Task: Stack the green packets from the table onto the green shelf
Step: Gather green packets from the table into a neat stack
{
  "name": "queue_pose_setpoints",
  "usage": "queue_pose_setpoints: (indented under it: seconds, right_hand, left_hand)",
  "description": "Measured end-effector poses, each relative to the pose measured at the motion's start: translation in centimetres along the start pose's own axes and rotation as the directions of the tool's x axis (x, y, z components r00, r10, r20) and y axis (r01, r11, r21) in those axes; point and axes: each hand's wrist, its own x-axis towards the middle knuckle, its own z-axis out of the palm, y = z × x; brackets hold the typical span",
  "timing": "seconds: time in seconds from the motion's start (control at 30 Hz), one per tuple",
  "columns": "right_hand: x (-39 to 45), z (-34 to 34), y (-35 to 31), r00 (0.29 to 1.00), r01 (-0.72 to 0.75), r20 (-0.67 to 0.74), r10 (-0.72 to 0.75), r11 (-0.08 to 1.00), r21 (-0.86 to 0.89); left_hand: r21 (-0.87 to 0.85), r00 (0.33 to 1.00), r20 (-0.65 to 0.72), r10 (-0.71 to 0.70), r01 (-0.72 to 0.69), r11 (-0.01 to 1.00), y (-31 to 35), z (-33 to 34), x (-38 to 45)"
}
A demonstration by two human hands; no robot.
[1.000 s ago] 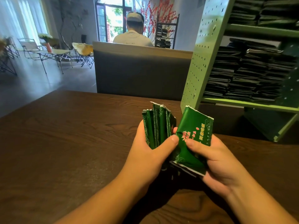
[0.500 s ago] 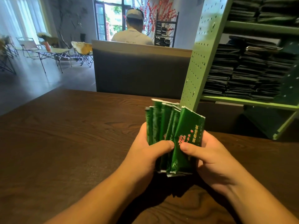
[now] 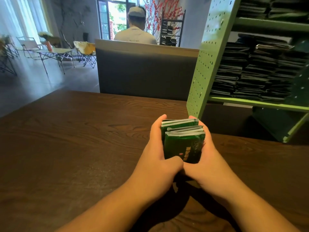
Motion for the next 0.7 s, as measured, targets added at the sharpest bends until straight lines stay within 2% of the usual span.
queue_pose_setpoints:
  seconds: [0.1,0.2,0.27,0.4,0.53,0.7]
  right_hand:
    - [0.3,-0.5,0.0,0.997,-0.055,0.052,0.054,0.998,0.015]
    - [0.3,-0.2,0.1,0.992,-0.102,0.075,0.101,0.995,0.016]
    - [0.1,0.1,0.2,0.994,-0.104,0.044,0.104,0.995,-0.002]
    - [0.0,-0.5,0.3,0.998,-0.035,-0.057,0.032,0.998,-0.049]
    - [0.3,-0.4,0.9,0.996,-0.084,-0.022,0.082,0.993,-0.083]
    - [0.5,-0.7,1.1,0.997,-0.075,-0.012,0.074,0.986,-0.147]
  left_hand:
    - [-0.012,0.999,-0.008,-0.033,0.033,0.999,0.1,-0.2,0.2]
    - [-0.014,0.997,0.050,-0.055,0.056,0.998,0.1,-0.1,0.2]
    - [-0.011,0.997,0.062,-0.045,0.046,0.999,0.2,0.2,0.1]
    - [-0.018,1.000,-0.004,-0.009,0.009,1.000,0.0,-0.2,0.5]
    - [-0.066,0.996,0.030,-0.080,0.082,0.994,-0.7,-0.2,0.8]
    - [-0.014,0.998,-0.009,-0.067,0.067,0.998,-1.2,-0.2,1.3]
